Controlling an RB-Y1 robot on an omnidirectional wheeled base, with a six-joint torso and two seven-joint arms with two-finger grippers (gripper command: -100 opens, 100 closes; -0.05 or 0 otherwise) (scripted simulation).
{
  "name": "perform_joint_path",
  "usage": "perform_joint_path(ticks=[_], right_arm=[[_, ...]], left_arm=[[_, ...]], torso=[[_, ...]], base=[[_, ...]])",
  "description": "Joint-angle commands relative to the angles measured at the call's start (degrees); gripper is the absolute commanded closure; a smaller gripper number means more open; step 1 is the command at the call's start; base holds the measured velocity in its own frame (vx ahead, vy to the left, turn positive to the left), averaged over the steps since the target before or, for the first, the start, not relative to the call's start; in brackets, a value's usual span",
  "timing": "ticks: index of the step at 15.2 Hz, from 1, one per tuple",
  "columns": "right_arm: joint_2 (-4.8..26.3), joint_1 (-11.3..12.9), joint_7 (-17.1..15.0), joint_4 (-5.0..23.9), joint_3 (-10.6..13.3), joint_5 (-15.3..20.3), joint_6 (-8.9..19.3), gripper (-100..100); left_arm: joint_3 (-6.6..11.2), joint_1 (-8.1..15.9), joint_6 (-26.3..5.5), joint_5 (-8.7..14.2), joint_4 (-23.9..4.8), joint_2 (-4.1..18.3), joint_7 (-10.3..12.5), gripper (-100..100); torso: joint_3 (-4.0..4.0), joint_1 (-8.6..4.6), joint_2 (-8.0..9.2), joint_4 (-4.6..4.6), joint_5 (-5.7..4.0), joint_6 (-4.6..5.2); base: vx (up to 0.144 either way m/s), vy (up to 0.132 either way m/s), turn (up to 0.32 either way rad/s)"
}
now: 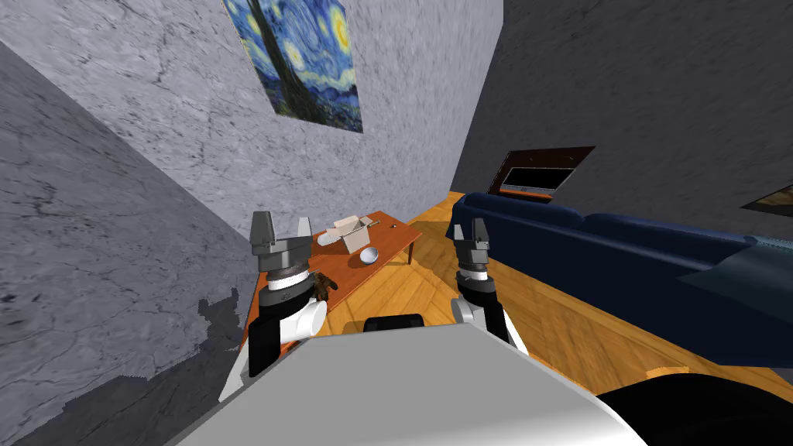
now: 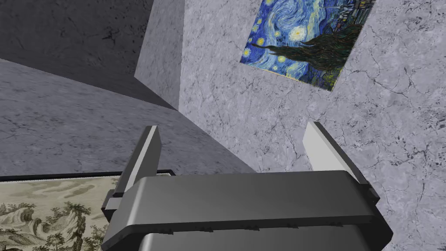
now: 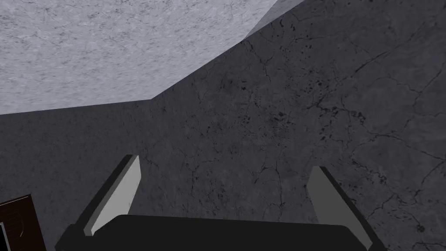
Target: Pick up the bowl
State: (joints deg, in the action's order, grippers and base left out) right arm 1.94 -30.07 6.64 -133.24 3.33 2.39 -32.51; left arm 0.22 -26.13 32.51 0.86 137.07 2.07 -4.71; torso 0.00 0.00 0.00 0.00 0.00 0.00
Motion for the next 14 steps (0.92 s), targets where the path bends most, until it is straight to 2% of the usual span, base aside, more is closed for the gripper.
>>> perform_joint_path(ticks=[1, 3, 4, 5, 6, 7, 8, 9, 10, 14], right_arm=[[0.0, 0.0, 0.0, 0.0, 0.0, 0.0, 0.0, 0], [0.0, 0.0, 0.0, 0.0, 0.0, 0.0, 0.0, 0], [0.0, 0.0, 0.0, 0.0, 0.0, 0.0, 0.0, 0], [0.0, 0.0, 0.0, 0.0, 0.0, 0.0, 0.0, 0], [0.0, 0.0, 0.0, 0.0, 0.0, 0.0, 0.0, 0], [0.0, 0.0, 0.0, 0.0, 0.0, 0.0, 0.0, 0], [0.0, 0.0, 0.0, 0.0, 0.0, 0.0, 0.0, 0], [0.0, 0.0, 0.0, 0.0, 0.0, 0.0, 0.0, 0], [0.0, 0.0, 0.0, 0.0, 0.0, 0.0, 0.0, 0], [0.0, 0.0, 0.0, 0.0, 0.0, 0.0, 0.0, 0]], left_arm=[[0.50, 0.2, -1.9, 0.2, -0.6, 0.9, 0.1, -100], [1.25, 0.5, -4.5, 0.5, -1.4, 1.9, 0.4, -100], [1.25, 0.5, -4.7, 0.5, -1.4, 1.9, 0.4, -100], [1.73, 0.6, -6.5, 0.7, -1.9, 2.4, 0.5, -100], [1.73, 0.6, -6.5, 0.7, -1.9, 2.4, 0.5, -100], [2.28, 0.8, -8.5, 0.9, -2.6, 2.9, 0.7, -100], [2.28, 0.8, -8.6, 0.9, -2.6, 2.9, 0.7, -100], [2.89, 1.1, -10.8, 1.1, -3.2, 3.3, 0.9, -100], [2.89, 1.1, -10.9, 1.1, -3.2, 3.3, 0.9, -100], [4.29, 1.6, -16.0, 1.7, -4.8, 4.1, 1.3, -100]], torso=[[0.00, 0.00, 0.00, 0.00, 0.00, 0.00], [-0.02, 0.02, -0.04, -0.01, 0.00, 0.02], [-0.04, 0.03, -0.06, -0.02, 0.01, 0.02], [-0.04, 0.04, -0.08, -0.02, 0.01, 0.01], [-0.05, 0.04, -0.09, -0.02, 0.01, 0.01], [-0.05, 0.04, -0.09, -0.02, 0.01, 0.01], [-0.06, 0.04, -0.10, -0.02, 0.01, 0.02], [-0.06, 0.04, -0.10, -0.02, 0.01, 0.01], [-0.06, 0.04, -0.09, -0.02, 0.01, 0.02], [-0.06, 0.04, -0.10, -0.03, 0.01, 0.02]], base=[[0.005, -0.001, -0.074], [0.016, 0.002, -0.131], [0.020, 0.008, -0.088], [0.020, 0.008, -0.062], [0.019, 0.007, -0.056], [0.021, 0.004, -0.093], [0.018, 0.005, -0.086], [0.018, 0.004, -0.108], [0.018, 0.005, -0.084], [0.019, 0.006, -0.106]])
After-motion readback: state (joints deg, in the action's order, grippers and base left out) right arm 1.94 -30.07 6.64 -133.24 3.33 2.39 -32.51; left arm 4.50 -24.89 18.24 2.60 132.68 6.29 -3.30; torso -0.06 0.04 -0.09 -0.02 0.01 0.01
